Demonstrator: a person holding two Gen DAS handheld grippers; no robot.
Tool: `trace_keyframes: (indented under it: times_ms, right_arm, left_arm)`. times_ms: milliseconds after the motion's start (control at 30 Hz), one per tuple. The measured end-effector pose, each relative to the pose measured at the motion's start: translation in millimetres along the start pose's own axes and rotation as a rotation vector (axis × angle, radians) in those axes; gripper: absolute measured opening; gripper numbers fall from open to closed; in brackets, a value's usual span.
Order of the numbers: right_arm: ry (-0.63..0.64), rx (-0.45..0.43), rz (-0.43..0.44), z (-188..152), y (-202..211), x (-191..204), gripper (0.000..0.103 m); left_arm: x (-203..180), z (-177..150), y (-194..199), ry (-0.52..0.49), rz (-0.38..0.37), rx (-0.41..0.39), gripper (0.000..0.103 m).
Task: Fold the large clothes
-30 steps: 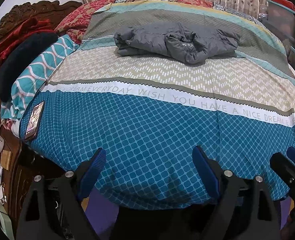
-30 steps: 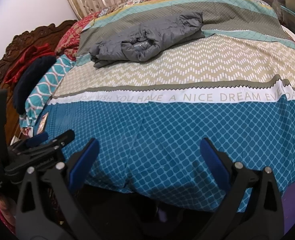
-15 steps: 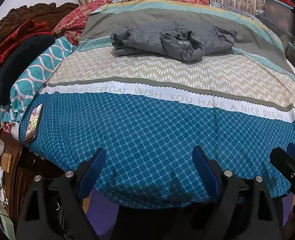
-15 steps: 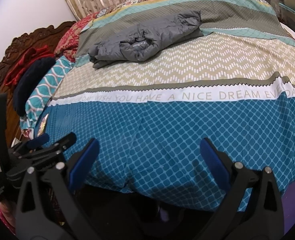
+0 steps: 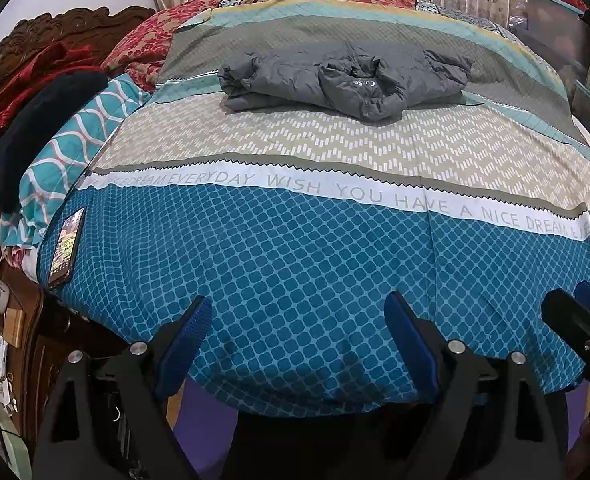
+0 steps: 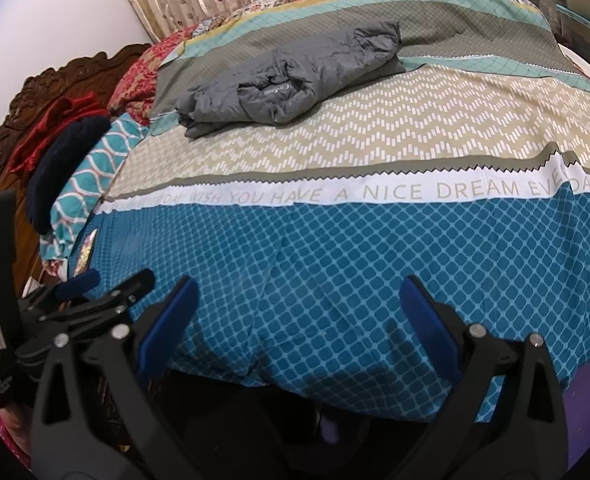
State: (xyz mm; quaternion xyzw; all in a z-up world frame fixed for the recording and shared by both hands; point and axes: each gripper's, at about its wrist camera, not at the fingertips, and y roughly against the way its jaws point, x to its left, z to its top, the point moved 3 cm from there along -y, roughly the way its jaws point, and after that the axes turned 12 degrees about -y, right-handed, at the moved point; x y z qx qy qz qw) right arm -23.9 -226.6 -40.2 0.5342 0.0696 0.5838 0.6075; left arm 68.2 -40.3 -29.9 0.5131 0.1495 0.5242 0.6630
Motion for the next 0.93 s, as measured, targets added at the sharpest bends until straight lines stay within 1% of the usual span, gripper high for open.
trace_keyframes:
  times_ms: [367,633,933]
  right_arm:
    - [-0.002,0.0,-0.001,-0.8,-0.5,-0.2,0.096]
    - [-0.003,0.001,-0.001,-1.1,-0.8,0.1,0.096]
    - [-0.006,0.002,-0.003,-2.9,-1.8,-0.6,0.096]
  left_arm:
    - [-1.7,-0.8,-0.2,-0.001,0.0,0.002,0.093]
    - [-2.2,-2.6,-1.6,-0.008,-0.019,-0.001,0.093]
    - [-2.2,-4.2,-9.3,-0.009,-0.034,0.033,0.093]
